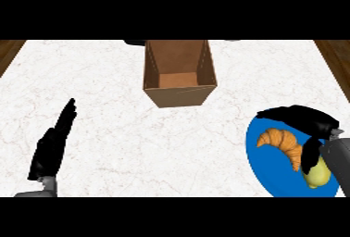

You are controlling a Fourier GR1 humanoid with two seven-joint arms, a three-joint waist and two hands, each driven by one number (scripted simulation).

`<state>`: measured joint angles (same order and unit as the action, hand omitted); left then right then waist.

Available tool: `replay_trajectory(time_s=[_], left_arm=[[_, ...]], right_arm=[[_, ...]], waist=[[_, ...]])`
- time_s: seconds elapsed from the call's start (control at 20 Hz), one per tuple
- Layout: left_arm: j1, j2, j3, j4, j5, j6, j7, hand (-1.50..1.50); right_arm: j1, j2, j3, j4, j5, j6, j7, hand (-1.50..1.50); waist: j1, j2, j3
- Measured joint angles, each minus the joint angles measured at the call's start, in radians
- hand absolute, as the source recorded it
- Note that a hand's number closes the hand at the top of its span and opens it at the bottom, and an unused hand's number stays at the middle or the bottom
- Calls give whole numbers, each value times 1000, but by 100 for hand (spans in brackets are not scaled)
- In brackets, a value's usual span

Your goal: Pick the croissant from the plate and place it in the cardboard box

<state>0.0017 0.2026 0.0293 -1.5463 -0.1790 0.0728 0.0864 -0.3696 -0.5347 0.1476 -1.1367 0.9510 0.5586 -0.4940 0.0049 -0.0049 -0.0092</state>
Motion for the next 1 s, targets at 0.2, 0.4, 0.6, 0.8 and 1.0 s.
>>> replay_trajectory(time_s=[0.2,0.4,0.6,0.8,1.0], left_arm=[[2,-16,-9,0,-21,5,1,0],[-16,-12,6,18,-15,-4,-2,0],[-7,-12,8,7,-10,-17,-7,0],[-42,-19,-19,9,-12,-37,-12,0],[-55,-23,-39,-4,-16,-50,-13,0]], right_arm=[[-5,10,-10,19,12,-39,-32,150],[-9,29,-34,53,39,-169,-68,150],[-74,37,-57,146,64,-268,-129,150],[-258,33,-57,271,101,-304,-170,150],[-387,18,-75,394,118,-366,-238,150]], waist=[[0,2,3],[0,3,4],[11,7,7],[72,30,11],[113,45,14]])
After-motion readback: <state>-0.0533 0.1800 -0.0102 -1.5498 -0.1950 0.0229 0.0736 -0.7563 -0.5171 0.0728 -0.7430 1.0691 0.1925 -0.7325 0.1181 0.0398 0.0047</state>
